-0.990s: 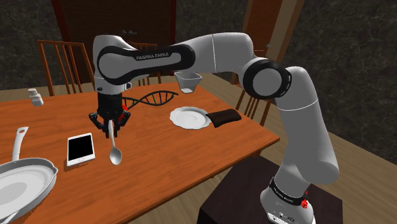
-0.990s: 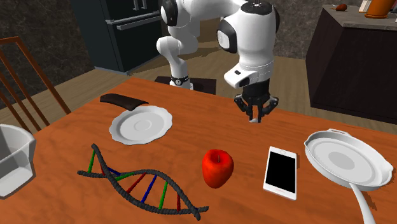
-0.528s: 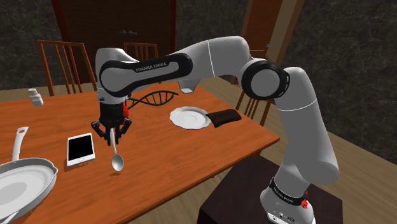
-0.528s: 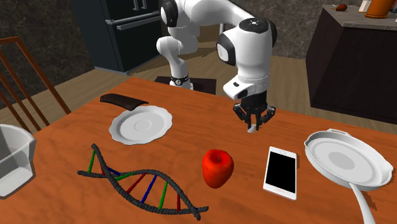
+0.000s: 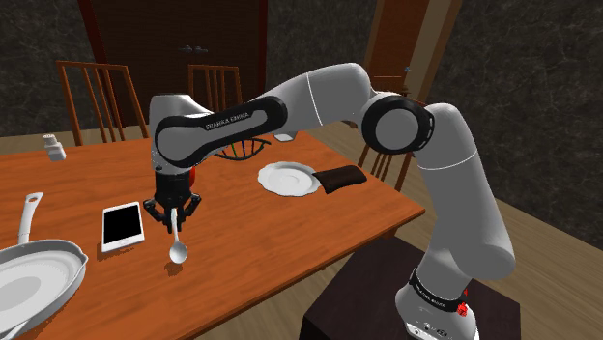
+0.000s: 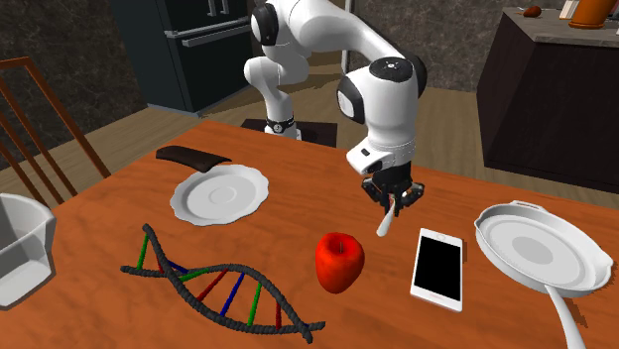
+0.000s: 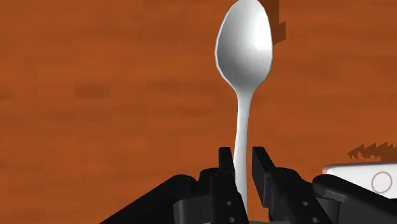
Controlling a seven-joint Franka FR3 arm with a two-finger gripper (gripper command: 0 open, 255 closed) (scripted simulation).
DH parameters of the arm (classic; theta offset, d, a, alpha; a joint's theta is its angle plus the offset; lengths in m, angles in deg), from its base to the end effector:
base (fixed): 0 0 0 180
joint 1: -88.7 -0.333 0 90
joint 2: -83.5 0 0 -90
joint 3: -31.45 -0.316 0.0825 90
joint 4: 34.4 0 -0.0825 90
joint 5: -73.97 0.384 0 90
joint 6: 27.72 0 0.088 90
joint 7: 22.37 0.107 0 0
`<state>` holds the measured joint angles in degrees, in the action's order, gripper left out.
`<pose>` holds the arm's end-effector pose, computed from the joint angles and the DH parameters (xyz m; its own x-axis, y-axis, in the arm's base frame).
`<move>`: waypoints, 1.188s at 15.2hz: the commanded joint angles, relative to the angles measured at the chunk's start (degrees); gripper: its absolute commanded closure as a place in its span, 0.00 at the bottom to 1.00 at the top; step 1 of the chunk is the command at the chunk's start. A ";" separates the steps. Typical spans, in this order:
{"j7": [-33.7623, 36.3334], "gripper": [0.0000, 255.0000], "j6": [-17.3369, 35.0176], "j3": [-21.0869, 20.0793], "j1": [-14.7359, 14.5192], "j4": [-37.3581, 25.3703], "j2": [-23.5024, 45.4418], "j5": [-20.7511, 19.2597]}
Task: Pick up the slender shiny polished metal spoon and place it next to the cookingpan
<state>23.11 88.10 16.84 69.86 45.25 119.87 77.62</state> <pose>0.6207 0.3700 0.3487 0.9525 -0.2694 -0.1421 -0.2897 -0.9454 -0.1496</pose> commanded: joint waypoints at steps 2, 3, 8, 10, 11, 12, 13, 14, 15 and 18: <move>-0.08 1.00 0.40 0.02 0.02 0.23 0.13 0.00; -0.08 1.00 0.40 0.02 0.02 0.23 0.13 0.00; -0.08 0.00 0.40 0.02 0.02 0.24 0.13 0.00; -0.08 0.00 0.40 0.02 0.02 0.25 0.12 0.00; -0.08 0.00 0.40 0.02 0.02 0.24 0.12 0.00; -0.08 0.00 0.40 0.02 0.02 0.25 0.12 0.00; -0.08 0.00 0.40 0.02 0.02 0.24 0.12 0.00; -0.12 0.00 -1.14 -0.01 0.24 -0.63 -0.53 0.08; -0.14 0.00 -2.72 -0.04 0.44 -1.60 -1.13 0.15; -0.17 0.00 -5.64 -0.07 0.76 -3.62 -2.00 0.26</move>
<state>22.84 83.45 16.78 70.66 42.63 117.80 77.91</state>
